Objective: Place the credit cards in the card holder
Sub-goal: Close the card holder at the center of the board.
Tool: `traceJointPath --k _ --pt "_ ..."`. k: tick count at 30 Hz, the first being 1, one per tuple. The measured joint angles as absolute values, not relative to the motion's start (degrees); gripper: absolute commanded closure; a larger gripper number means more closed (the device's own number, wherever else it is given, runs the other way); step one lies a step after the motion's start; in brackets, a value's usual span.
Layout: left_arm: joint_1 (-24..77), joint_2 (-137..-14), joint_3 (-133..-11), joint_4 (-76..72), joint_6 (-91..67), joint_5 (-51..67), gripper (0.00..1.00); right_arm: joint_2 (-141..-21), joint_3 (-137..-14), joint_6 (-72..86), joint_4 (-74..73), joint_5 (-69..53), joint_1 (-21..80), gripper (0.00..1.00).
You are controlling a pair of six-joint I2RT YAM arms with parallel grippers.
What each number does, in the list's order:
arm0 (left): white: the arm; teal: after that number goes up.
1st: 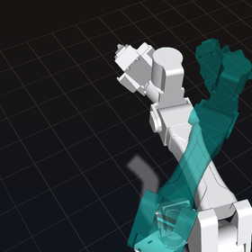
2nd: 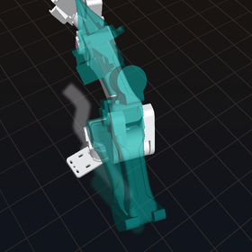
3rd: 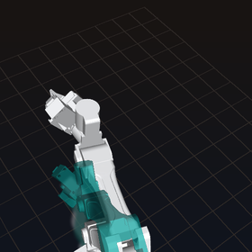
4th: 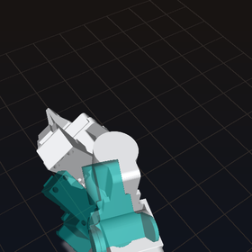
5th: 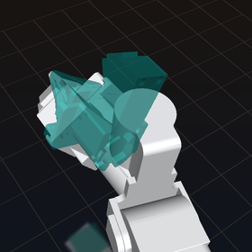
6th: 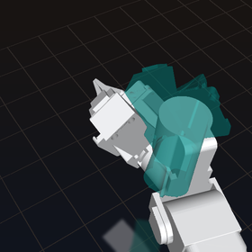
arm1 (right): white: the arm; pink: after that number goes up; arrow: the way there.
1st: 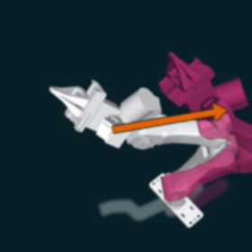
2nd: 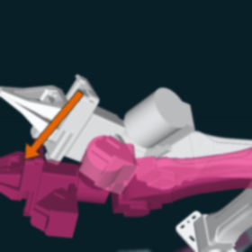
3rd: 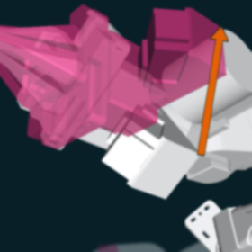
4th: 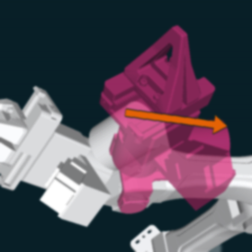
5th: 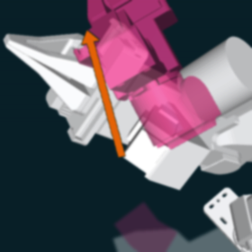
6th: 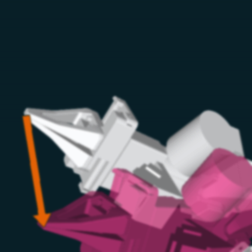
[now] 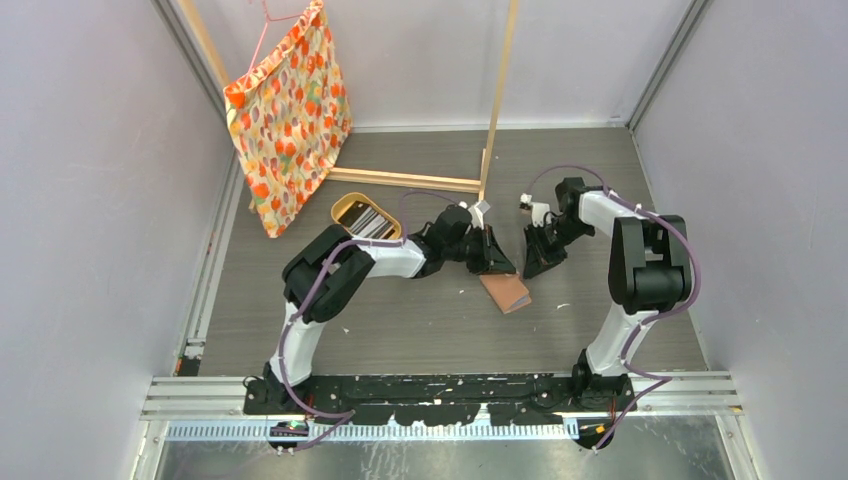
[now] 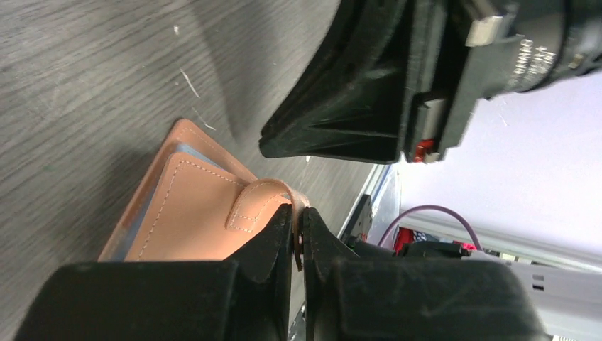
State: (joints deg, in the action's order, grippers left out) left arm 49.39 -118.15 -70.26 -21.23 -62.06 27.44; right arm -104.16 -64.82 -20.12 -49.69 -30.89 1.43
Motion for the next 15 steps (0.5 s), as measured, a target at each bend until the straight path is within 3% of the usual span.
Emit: traceJointPath --k 5,8,15 --pt "49.76 -120.33 -71.77 -20.01 -61.91 26.48 0.51 -104.18 -64.82 -19.25 -49.28 -30.50 -1.34 0.87" --pt "49.76 -119.79 -74.04 -15.77 -58.41 24.75 0.37 -104.14 -64.82 -19.27 -49.30 -31.03 -3.18 0.84" --pt "49.74 -105.82 -74.96 -2.96 -46.39 18.31 0.32 -101.36 -64.82 -22.41 -51.62 -38.41 -4.03 0.67"
